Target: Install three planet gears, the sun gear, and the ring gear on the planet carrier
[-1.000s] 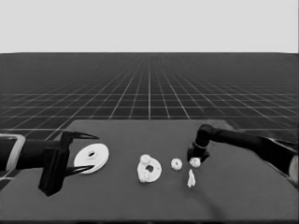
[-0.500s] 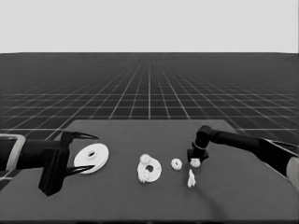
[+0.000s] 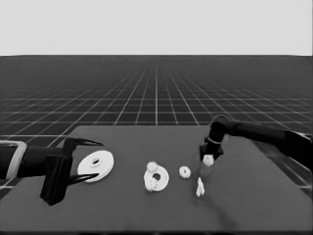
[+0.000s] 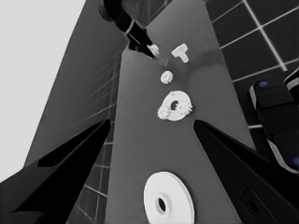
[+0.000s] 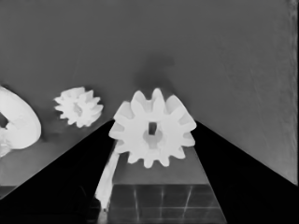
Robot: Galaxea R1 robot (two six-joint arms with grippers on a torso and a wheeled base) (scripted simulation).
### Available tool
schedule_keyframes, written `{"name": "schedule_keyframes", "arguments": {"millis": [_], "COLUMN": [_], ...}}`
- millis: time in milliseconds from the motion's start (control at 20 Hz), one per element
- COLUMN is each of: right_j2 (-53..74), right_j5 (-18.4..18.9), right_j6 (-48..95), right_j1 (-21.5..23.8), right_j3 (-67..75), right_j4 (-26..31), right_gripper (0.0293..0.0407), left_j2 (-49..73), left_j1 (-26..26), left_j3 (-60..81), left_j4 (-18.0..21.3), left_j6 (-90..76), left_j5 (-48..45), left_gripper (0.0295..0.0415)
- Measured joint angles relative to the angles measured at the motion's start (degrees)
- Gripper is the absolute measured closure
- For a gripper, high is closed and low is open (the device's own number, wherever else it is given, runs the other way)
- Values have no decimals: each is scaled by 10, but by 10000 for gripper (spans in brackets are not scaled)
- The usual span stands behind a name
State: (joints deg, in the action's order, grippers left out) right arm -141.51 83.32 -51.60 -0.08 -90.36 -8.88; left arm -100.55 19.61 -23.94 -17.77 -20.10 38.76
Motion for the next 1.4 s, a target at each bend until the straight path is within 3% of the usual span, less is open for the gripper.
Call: {"name": "schedule_keyframes", "arguments": {"millis": [300,350,450,800,950,1300,1400], "right_j2": [1,-47,-179,-253,-266,-271,-271], "right_j5": [8,25,41,45,22,14,14], "right_j6": [0,-141,-241,-263,-238,-229,-229], "right_j1": [12,10,6,5,-67,-84,-84], "right_j3": [2,66,62,12,-31,-48,-48], "right_j4": [11,-7,-14,-15,-83,-99,-99], "right_gripper": [387,387,387,387,387,388,328], "left_j2": [0,0,0,0,0,0,0], "left_j1": [0,0,0,0,0,0,0], "left_j3": [0,0,0,0,0,0,0], "left_j4": [0,0,0,0,0,0,0], "left_j6": [0,0,0,0,0,0,0], "left_j5": [0,0,0,0,0,0,0], "left_gripper": [326,326,326,326,326,326,326]}}
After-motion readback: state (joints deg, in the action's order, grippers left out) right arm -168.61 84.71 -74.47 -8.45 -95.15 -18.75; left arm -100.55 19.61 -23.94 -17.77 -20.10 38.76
